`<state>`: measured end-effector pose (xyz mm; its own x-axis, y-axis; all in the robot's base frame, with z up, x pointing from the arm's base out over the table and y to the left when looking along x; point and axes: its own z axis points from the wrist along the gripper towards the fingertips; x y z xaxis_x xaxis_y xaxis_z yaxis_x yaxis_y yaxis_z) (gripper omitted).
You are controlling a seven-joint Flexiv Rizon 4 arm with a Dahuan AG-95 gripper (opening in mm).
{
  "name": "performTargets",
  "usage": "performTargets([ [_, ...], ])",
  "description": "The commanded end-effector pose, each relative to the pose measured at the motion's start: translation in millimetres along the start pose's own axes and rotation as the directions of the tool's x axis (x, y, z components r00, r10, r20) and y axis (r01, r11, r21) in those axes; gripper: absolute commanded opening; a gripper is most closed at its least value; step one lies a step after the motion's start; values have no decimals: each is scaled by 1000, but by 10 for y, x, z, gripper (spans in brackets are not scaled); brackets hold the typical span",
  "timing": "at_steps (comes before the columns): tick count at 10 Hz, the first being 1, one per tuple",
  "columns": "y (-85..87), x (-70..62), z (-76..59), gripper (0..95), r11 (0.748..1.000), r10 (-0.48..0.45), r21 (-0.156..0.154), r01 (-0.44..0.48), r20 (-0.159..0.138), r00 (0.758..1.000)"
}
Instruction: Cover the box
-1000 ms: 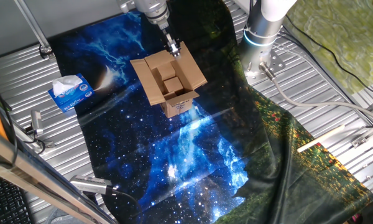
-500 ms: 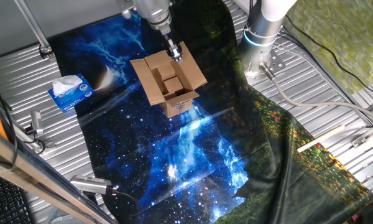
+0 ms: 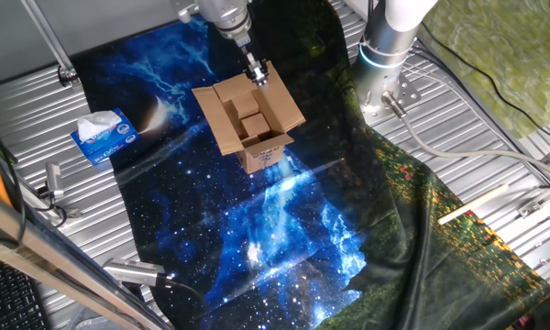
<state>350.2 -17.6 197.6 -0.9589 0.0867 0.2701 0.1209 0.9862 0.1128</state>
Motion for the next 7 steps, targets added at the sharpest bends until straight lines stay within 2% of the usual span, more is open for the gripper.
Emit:
performTargets([
  [1, -10, 6, 0, 0, 1000, 0, 2, 0, 2, 1000],
  [5, -10, 6, 0, 0, 1000, -21, 3, 21, 3, 1000],
  [7, -10, 6, 0, 0, 1000, -27, 4, 27, -12, 1000],
])
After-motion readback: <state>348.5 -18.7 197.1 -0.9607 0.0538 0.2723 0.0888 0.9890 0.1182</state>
